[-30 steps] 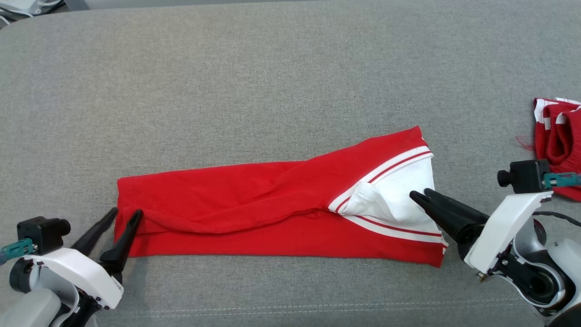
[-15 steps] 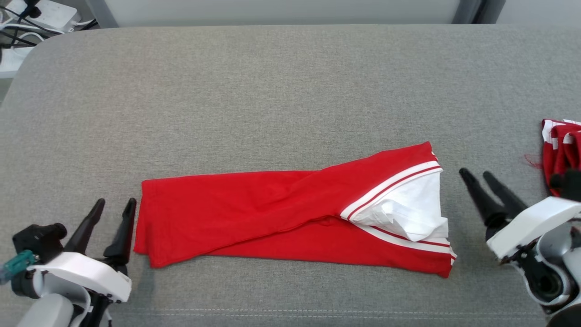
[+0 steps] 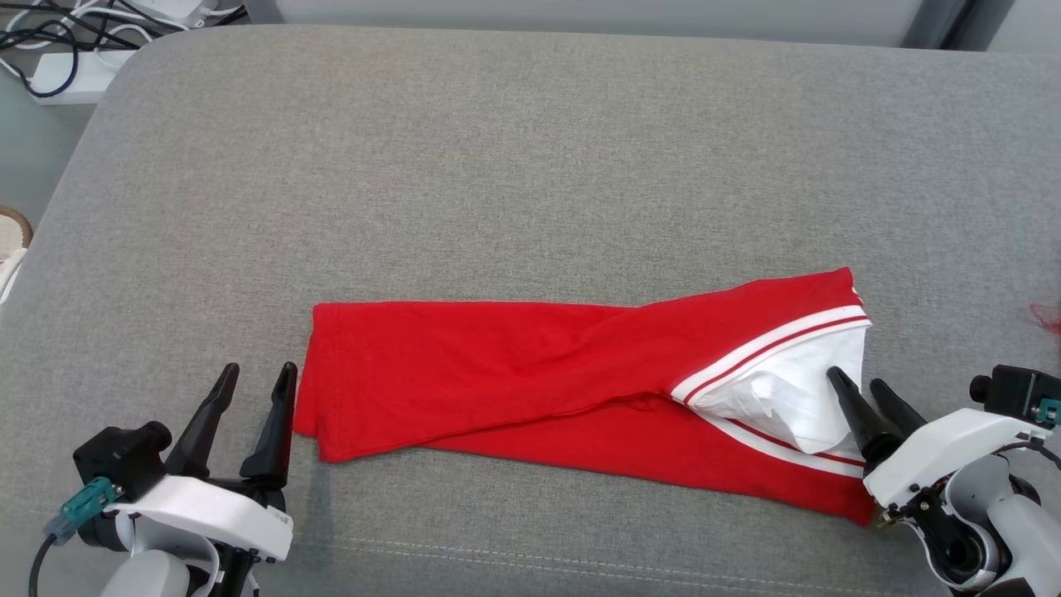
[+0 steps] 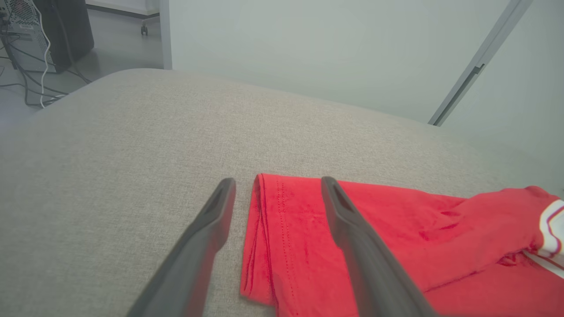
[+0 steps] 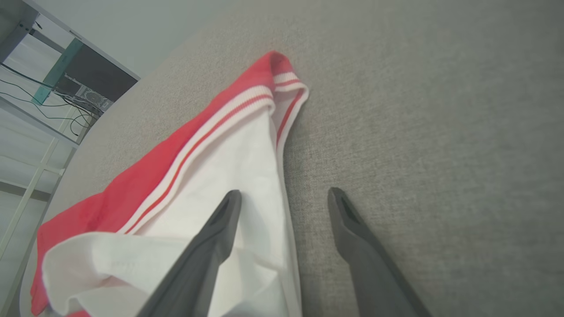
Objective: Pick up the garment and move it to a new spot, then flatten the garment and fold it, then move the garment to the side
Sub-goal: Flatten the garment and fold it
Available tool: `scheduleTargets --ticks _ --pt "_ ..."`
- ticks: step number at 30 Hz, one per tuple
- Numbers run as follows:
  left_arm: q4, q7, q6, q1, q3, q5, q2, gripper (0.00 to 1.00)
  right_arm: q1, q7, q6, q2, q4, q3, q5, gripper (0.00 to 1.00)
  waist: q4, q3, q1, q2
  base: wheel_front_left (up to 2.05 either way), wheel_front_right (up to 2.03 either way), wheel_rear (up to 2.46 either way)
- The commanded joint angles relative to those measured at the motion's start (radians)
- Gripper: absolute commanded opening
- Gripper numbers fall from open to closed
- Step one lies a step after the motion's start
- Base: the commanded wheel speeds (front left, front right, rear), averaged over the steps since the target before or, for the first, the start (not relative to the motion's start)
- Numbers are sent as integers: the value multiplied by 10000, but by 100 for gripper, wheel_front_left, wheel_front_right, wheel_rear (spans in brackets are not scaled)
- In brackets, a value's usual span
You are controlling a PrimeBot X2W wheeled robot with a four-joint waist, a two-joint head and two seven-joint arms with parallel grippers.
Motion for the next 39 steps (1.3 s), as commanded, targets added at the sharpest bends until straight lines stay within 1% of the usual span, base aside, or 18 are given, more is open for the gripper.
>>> scheduleTargets --ticks 1,9,10,12,13,14,17,23,30,33,35,37,39 --pt "-258 -59 4 6 363 96 258 100 -208 -140 44 -26 -108 200 -32 100 125 77 0 -1 0 0 0" --pt "-310 -59 4 -54 264 119 273 100 -566 204 44 147 318 848 191 100 490 254 0 -1 0 0 0" --pt "-318 -59 4 -56 256 116 269 100 -583 302 44 151 326 946 258 93 515 259 0 -1 0 0 0" --pt "-336 -59 4 -59 237 104 249 100 -598 467 44 135 317 1111 408 55 556 249 0 -1 0 0 0" --pt "-354 -59 4 -62 216 88 227 100 -601 528 44 110 315 1187 464 23 571 239 0 -1 0 0 0" --pt "-364 -59 4 -61 201 76 211 100 -603 560 44 84 319 1242 515 0 579 227 0 -1 0 0 0" --pt "-381 -59 4 -42 181 62 188 100 -666 372 44 -70 376 1274 541 0 564 185 0 -1 0 0 0" --pt "-414 -59 4 34 209 51 163 100 -965 -652 44 -456 869 798 290 0 414 31 0 -1 0 0 0" --pt "-439 -59 4 139 122 -30 159 100 -1409 -1208 44 -1026 1556 281 -96 0 126 -192 0 -1 0 0 0" --pt "-425 -59 4 204 58 -86 164 100 -1612 -1223 44 -1339 1675 139 -363 0 1 -304 0 -1 0 0 0" --pt "-420 -59 4 247 31 -124 147 100 -1731 -1053 44 -1511 1540 170 -544 0 -67 -374 0 -1 0 0 0" --pt "-417 -59 4 303 -26 -173 113 100 -1807 -618 44 -1505 1059 363 -552 0 -133 -437 0 -1 0 0 0" --pt "-401 -59 4 354 -68 -228 68 100 -1825 84 44 -1406 241 743 -389 0 -190 -494 0 -1 0 0 0"
